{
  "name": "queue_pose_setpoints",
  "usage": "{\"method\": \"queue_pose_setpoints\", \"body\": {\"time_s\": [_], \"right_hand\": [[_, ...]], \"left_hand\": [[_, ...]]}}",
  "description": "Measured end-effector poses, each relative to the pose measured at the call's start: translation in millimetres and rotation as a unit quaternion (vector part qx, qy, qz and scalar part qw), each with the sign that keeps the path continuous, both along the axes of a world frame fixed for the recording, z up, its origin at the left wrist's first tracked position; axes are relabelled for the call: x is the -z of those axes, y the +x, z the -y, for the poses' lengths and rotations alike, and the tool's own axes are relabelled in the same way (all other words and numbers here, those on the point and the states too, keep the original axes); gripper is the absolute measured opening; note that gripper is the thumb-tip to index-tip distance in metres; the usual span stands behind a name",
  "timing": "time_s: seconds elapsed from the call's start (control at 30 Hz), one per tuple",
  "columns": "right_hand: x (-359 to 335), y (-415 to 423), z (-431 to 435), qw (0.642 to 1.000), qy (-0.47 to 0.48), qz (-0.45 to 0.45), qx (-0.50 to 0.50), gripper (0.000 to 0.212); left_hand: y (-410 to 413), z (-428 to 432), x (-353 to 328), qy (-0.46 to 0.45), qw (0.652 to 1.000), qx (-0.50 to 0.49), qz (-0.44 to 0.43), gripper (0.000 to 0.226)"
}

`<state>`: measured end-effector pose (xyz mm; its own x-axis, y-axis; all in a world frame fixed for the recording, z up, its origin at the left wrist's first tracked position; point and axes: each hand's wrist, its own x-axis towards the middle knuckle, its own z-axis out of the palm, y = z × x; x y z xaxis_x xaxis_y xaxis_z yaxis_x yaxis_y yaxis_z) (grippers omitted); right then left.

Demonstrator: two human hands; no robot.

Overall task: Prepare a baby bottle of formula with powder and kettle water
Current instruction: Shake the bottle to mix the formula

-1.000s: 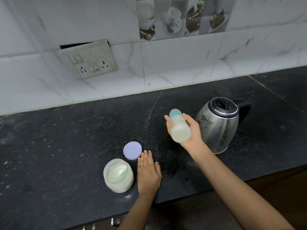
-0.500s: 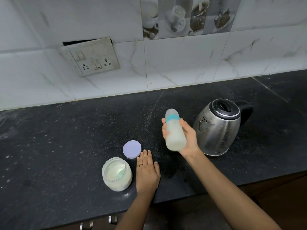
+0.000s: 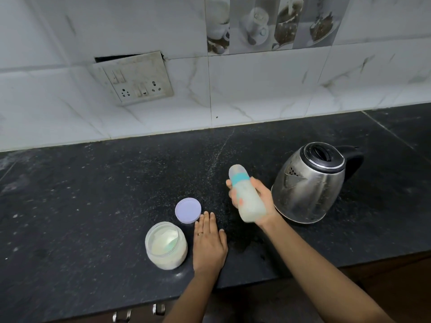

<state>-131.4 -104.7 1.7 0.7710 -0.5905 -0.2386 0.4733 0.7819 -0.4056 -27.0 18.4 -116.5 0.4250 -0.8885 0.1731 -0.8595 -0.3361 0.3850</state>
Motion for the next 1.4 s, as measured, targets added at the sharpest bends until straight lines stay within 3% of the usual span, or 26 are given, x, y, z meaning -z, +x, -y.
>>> {"method": "queue_pose_setpoints", "body": {"time_s": [0.07,0.17,0.23,0.33,0.47,0.6,0.73,0.83,0.97,1.07,1.13,1.2,1.27,1.33,1.4], "right_hand": [[9.0,-0.4,5.1,0.999,0.020,0.005,0.029,0.070],[11.5,0.7,4.2,0.999,-0.022,0.012,-0.035,0.076],[0.5,7.1,1.7,1.000,-0.028,-0.001,-0.011,0.079],[11.7,4.1,7.1,0.998,0.034,-0.011,0.045,0.070],[9.2,2.1,2.8,1.000,-0.009,-0.005,-0.010,0.085],[14.1,2.6,10.0,0.997,0.059,0.036,0.038,0.078],[7.7,-0.7,6.2,1.000,-0.018,-0.002,-0.014,0.072],[11.0,-1.9,8.7,0.998,0.038,-0.006,0.056,0.079],[6.9,-5.4,6.1,0.999,-0.034,0.009,-0.012,0.089],[1.8,-1.8,9.7,0.999,0.013,0.047,0.011,0.102],[1.7,-1.9,9.9,0.996,0.008,0.082,-0.018,0.096],[2.5,-5.4,7.5,0.997,-0.054,0.042,-0.019,0.090],[-4.6,-0.7,7.0,0.998,-0.065,0.023,0.003,0.097],[4.4,-4.1,10.5,0.999,-0.006,0.032,0.032,0.103],[4.2,-5.7,7.8,0.998,0.010,0.065,-0.005,0.092]], "left_hand": [[0.4,0.2,-0.4,-0.003,1.000,0.000,0.002,0.057],[0.8,0.3,-0.7,0.000,1.000,0.004,-0.004,0.058],[0.8,0.6,0.2,0.005,1.000,0.005,-0.004,0.057],[0.7,0.3,-0.3,0.004,1.000,0.007,-0.001,0.057],[1.2,0.3,-0.3,0.001,1.000,0.007,-0.003,0.057],[0.5,-0.1,-1.0,0.001,1.000,0.003,-0.012,0.058],[0.5,0.0,-2.2,-0.001,1.000,0.005,-0.010,0.058],[1.1,0.0,-1.7,0.002,1.000,0.003,-0.016,0.058],[0.9,-0.1,-1.4,0.004,1.000,0.006,-0.023,0.058],[1.0,-0.6,-1.2,-0.001,1.000,0.003,-0.019,0.057],[1.3,-1.2,-1.3,-0.007,1.000,0.003,-0.015,0.058],[1.6,-0.5,-1.0,-0.007,1.000,0.002,-0.017,0.058],[1.8,-0.3,0.2,-0.001,1.000,0.002,-0.018,0.058],[1.3,-0.2,0.4,-0.003,1.000,0.000,-0.018,0.058],[1.5,-0.5,0.3,-0.005,1.000,0.002,-0.017,0.059]]}}
